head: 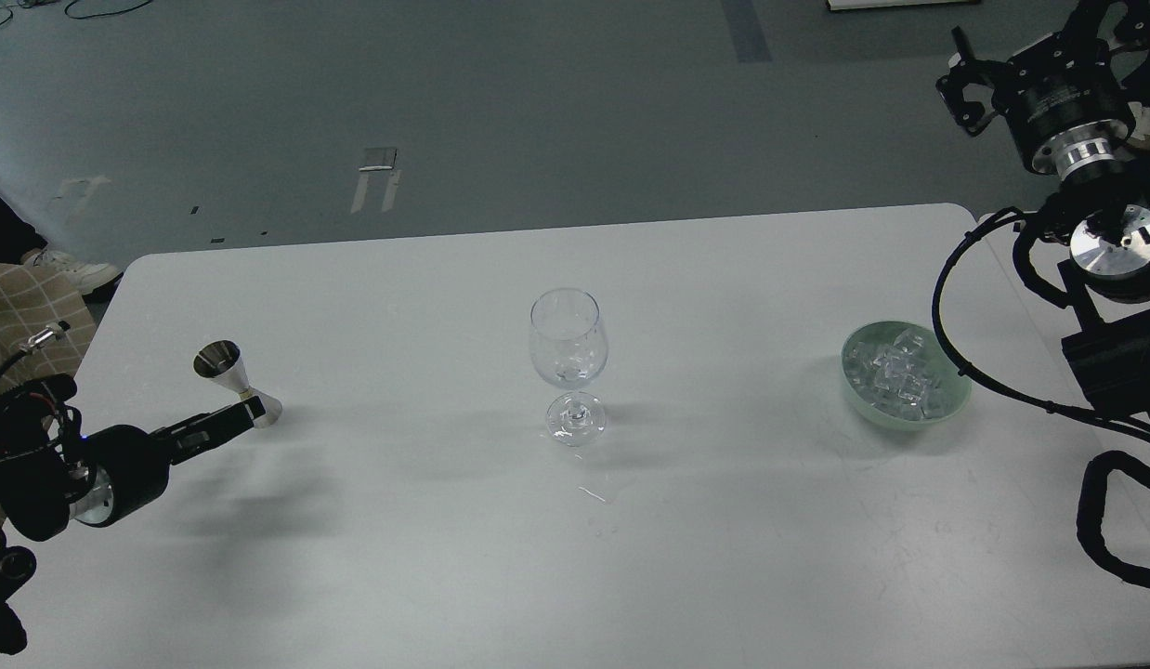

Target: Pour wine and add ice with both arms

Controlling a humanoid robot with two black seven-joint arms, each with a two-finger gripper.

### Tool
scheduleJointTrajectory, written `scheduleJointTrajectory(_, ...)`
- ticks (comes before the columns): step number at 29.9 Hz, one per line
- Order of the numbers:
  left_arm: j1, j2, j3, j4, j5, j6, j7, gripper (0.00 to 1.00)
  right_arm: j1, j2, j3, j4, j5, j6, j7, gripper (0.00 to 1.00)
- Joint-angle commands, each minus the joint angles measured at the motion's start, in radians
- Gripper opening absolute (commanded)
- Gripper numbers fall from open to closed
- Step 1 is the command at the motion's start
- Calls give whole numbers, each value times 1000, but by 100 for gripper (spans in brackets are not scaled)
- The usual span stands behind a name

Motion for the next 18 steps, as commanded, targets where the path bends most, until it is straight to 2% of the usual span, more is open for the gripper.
scheduleJointTrajectory(1,-2,-30,0,11,47,16,0,72,2,0,0,-3,0,0,0,100)
scheduleJointTrajectory(18,-76,-94,61,131,90,61,-3,71,6,-1,0,-3,0,0,0,100)
